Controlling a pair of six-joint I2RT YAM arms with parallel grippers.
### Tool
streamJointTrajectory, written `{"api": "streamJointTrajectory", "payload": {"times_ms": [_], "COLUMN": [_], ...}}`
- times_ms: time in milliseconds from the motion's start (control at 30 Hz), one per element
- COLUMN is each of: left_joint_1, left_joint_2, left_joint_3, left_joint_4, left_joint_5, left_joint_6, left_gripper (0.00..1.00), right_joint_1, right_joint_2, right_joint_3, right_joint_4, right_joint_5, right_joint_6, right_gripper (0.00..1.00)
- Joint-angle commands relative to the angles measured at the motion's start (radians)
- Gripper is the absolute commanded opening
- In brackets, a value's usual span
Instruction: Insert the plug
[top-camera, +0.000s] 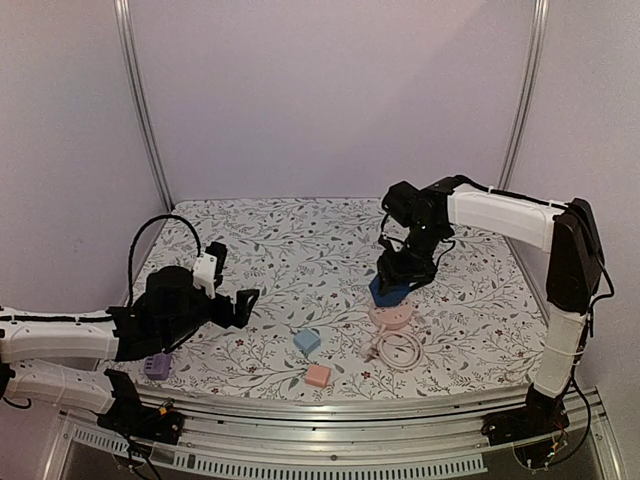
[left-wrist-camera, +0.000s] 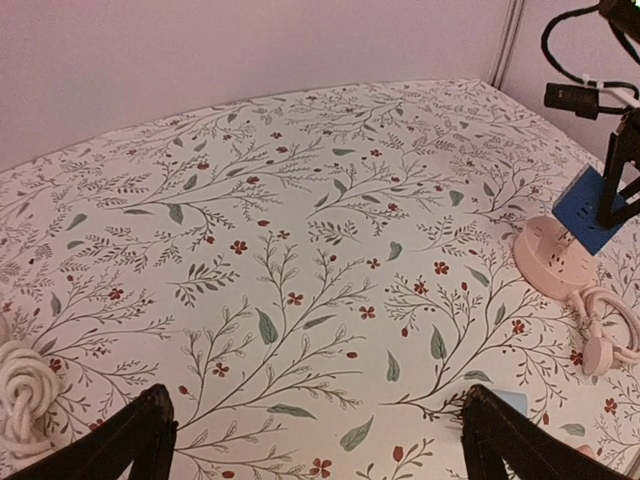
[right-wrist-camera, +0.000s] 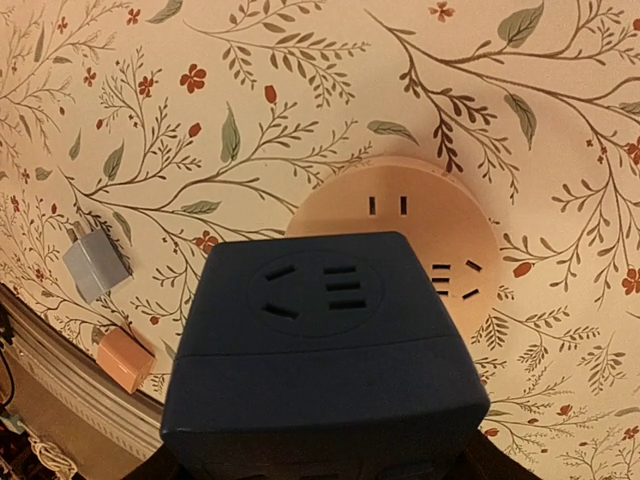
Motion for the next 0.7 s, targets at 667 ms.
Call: {"api": "streamJointTrajectory", "payload": {"times_ms": [667], "left_joint_1": [0.016], "left_joint_2": [-0.003], "left_joint_3": [-0.026], "left_joint_4": [0.015], "left_joint_5": [0.032], "left_joint_6": [-0.004], "left_gripper": [1.0], "right_joint_1": [0.035], "right_joint_2": [0.044], "right_joint_3": [-0.019], "right_joint_4": [-0.015], "right_joint_5": [0.046], "right_joint_6": [-0.066], "right_gripper": [0.0]}}
